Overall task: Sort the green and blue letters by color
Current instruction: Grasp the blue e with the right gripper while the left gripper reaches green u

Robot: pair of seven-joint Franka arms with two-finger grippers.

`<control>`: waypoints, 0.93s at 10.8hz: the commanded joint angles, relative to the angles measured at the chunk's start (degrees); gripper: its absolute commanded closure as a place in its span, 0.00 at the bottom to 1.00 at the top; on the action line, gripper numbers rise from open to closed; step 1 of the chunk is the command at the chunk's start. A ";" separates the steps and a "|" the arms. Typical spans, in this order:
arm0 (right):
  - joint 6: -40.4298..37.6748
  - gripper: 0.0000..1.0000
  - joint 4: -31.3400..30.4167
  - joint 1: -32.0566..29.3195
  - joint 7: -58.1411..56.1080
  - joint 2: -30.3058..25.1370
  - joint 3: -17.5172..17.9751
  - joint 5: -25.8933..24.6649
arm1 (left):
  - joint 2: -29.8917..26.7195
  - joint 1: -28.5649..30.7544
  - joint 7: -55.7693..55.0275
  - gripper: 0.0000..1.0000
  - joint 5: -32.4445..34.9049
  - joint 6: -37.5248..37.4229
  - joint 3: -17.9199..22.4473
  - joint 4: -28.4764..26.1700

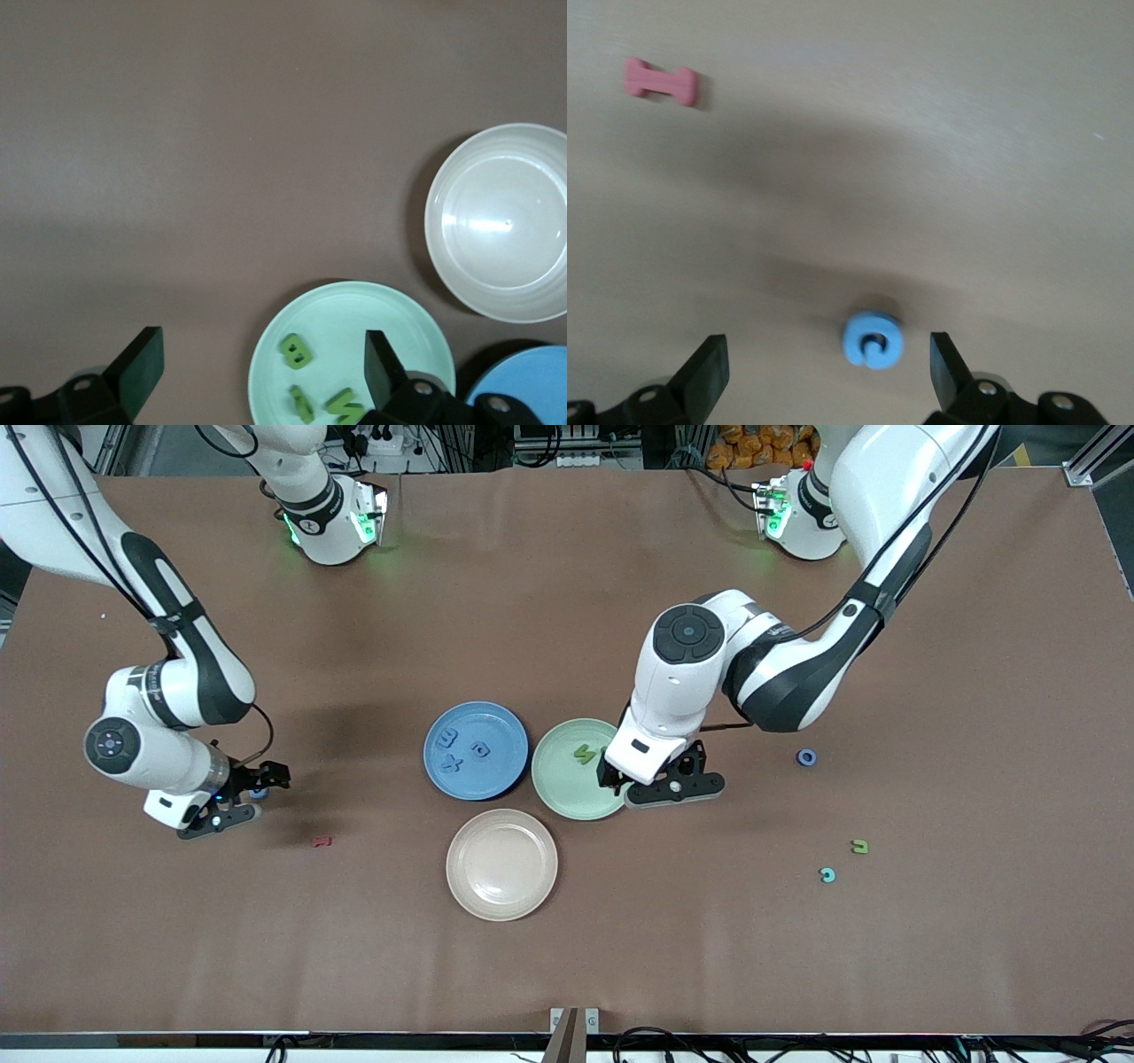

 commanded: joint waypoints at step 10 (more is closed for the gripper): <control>12.37 0.00 -9.64 -4.96 4.88 -1.83 -0.07 -1.34 | -13.29 4.13 65.82 0.00 -21.93 -1.66 27.28 -14.13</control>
